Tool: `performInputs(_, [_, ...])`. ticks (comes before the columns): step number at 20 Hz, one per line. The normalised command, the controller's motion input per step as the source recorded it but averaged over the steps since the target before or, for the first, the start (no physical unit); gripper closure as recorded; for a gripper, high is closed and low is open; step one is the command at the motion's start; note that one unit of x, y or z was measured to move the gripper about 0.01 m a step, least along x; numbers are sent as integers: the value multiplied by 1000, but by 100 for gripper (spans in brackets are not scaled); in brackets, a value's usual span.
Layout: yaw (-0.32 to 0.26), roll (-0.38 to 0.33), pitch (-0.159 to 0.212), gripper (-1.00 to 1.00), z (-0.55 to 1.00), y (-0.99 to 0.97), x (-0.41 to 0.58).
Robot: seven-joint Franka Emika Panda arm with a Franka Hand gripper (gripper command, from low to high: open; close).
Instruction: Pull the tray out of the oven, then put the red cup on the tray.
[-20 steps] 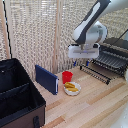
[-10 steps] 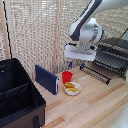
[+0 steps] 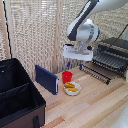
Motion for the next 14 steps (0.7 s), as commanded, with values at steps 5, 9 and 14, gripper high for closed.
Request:
performInputs(5, [-4,-2,90,-100,-123,0,169])
performInputs(9, [-10,-38,130,-100,-150,0,36])
performInputs(14, [0,-94,65,-100,-269,-4,154])
